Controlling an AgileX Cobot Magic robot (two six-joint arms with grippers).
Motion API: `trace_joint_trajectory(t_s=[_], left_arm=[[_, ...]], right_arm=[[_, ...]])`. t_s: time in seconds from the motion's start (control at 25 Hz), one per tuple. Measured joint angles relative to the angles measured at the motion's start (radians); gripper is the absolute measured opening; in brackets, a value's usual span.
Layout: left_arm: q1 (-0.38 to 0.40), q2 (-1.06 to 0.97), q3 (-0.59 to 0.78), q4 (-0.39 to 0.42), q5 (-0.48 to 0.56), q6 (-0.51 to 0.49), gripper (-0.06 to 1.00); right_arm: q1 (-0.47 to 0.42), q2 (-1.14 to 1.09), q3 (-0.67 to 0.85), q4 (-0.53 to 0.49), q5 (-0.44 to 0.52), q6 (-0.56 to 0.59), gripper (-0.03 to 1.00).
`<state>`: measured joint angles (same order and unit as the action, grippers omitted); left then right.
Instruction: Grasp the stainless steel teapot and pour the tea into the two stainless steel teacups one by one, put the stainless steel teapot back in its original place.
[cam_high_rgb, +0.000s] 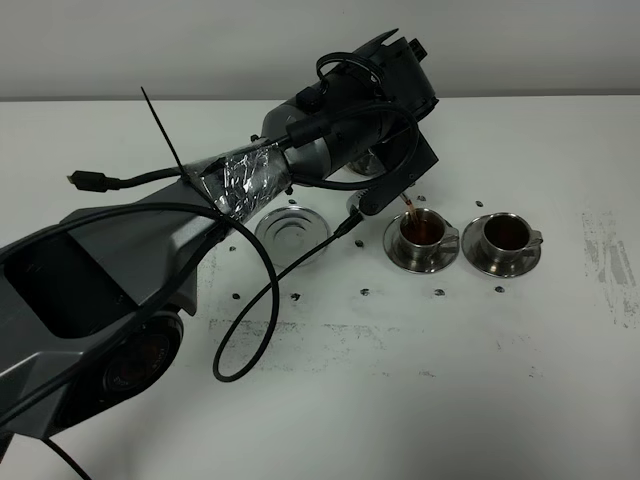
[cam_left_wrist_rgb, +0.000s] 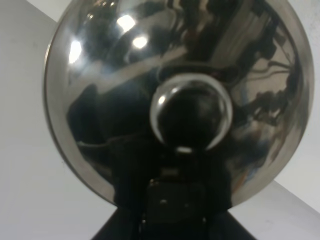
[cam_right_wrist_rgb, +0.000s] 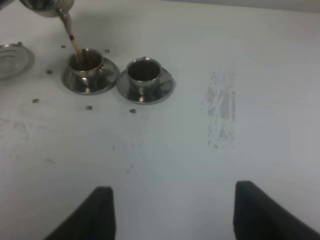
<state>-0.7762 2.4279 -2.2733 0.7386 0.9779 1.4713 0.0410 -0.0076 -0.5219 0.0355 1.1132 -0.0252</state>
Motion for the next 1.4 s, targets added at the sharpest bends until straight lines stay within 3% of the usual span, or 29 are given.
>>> trace_joint_trajectory(t_s=[0.92, 1.4], left_arm=[[0.0, 0.0, 0.0, -0.003, -0.019, 0.0, 0.18], [0.049, 0.0, 0.0, -0.156, 0.031, -0.048, 0.18]], right_arm=[[0.0, 0.0, 0.0, 0.0, 0.0, 0.0, 0.5], [0.0, 0.0, 0.0, 0.0, 0.0, 0.0, 0.5]])
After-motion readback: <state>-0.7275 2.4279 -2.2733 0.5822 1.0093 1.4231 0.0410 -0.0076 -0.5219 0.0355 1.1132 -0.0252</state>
